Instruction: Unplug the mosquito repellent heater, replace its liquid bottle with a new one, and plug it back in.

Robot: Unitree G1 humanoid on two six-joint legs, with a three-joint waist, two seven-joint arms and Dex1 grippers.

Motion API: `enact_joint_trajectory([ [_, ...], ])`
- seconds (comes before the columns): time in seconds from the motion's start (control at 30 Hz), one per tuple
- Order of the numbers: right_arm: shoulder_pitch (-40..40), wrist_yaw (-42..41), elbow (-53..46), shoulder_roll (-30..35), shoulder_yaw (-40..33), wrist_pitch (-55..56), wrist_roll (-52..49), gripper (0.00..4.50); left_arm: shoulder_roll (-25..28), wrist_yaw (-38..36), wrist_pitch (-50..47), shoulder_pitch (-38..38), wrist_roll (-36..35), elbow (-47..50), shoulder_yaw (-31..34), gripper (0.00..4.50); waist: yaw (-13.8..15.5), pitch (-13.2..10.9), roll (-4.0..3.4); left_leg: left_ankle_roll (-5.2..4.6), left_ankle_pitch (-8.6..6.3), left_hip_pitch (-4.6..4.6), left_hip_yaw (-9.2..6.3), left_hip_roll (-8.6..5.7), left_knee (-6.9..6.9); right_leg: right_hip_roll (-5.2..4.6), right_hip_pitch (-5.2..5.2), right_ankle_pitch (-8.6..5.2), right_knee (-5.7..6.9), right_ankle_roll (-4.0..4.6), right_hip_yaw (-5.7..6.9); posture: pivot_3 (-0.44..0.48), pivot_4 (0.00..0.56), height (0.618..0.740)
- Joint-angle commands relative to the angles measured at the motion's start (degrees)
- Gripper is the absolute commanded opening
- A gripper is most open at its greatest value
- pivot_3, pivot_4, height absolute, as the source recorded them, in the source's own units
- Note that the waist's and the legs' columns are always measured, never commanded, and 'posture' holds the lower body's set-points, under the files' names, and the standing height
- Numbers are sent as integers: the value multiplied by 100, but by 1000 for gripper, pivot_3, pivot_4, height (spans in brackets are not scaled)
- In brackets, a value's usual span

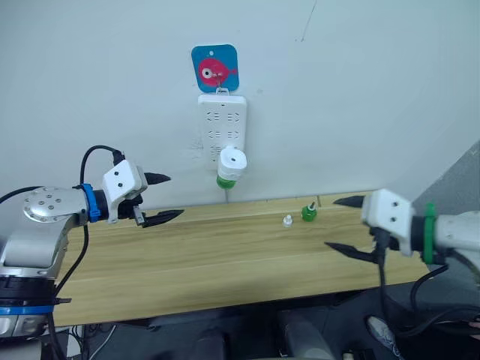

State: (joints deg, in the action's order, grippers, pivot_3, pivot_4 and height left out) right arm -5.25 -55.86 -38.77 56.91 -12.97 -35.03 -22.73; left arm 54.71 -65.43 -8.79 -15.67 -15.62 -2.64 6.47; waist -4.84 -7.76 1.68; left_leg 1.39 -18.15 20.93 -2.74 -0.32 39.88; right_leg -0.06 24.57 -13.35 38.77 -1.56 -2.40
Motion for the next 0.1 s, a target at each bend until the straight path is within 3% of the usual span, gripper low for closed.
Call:
enact_joint_trajectory([
  [0.03,-144,-155,99,96,-431,170,-270,4475,88,57,181,16,35,2,214,4500,18,4,1,-1,-1,-11,-4,1,-1,0,-19,0,-11,0,4,-71,41,740],
  [0.1,-178,-216,175,164,-448,221,-294,4475,41,73,135,5,-23,-20,242,4500,22,10,2,-1,-1,-13,-5,1,0,0,-25,0,-16,0,5,-68,38,740],
])
